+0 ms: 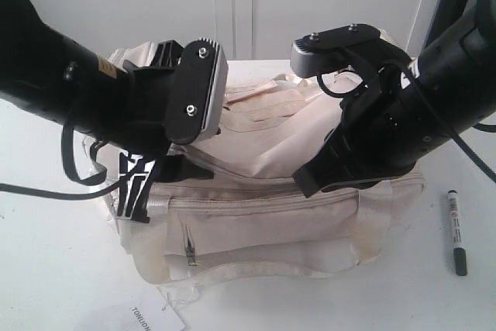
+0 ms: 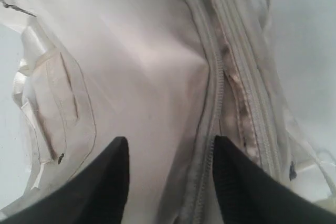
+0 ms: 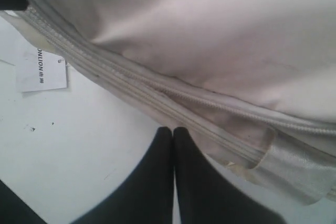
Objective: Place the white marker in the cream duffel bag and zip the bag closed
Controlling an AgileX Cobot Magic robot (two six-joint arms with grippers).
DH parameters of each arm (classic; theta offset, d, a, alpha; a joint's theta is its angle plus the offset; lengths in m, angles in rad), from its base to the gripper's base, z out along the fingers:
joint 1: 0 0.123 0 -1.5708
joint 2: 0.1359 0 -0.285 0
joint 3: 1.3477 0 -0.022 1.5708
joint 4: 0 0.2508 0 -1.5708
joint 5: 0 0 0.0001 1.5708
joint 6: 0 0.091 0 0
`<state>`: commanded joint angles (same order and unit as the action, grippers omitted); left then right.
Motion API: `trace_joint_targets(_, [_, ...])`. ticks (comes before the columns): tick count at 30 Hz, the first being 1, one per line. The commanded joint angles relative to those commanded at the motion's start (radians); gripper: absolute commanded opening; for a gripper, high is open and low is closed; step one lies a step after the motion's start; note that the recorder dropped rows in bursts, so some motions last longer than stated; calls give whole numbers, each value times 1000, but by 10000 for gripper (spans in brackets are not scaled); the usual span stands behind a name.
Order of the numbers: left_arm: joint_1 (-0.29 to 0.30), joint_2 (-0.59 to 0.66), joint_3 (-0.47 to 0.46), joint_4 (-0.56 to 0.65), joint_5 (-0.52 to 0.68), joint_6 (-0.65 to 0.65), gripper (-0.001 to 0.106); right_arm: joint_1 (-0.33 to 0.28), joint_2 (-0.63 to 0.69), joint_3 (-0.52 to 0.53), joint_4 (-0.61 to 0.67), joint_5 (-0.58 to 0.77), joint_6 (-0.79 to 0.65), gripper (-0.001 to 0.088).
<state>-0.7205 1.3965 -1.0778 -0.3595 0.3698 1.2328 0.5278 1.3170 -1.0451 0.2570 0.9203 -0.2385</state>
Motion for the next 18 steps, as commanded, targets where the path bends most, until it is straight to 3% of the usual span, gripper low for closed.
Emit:
trace_joint_targets(7, [0,0,0,2,-20,-2,10,0,0,0,0,-1,0,0])
trace_joint_targets(10, [0,0,0,2,-78,-13,0,0,-4,0,0,-3,-38,0])
trace_joint_targets(14, [0,0,-4,2,-203,-149,0,0,-38,0,8,-3,-79,0])
trace_joint_targets(18, [14,0,-24,2,-198,-262,0,0,-83,0,10,-3,-119,0])
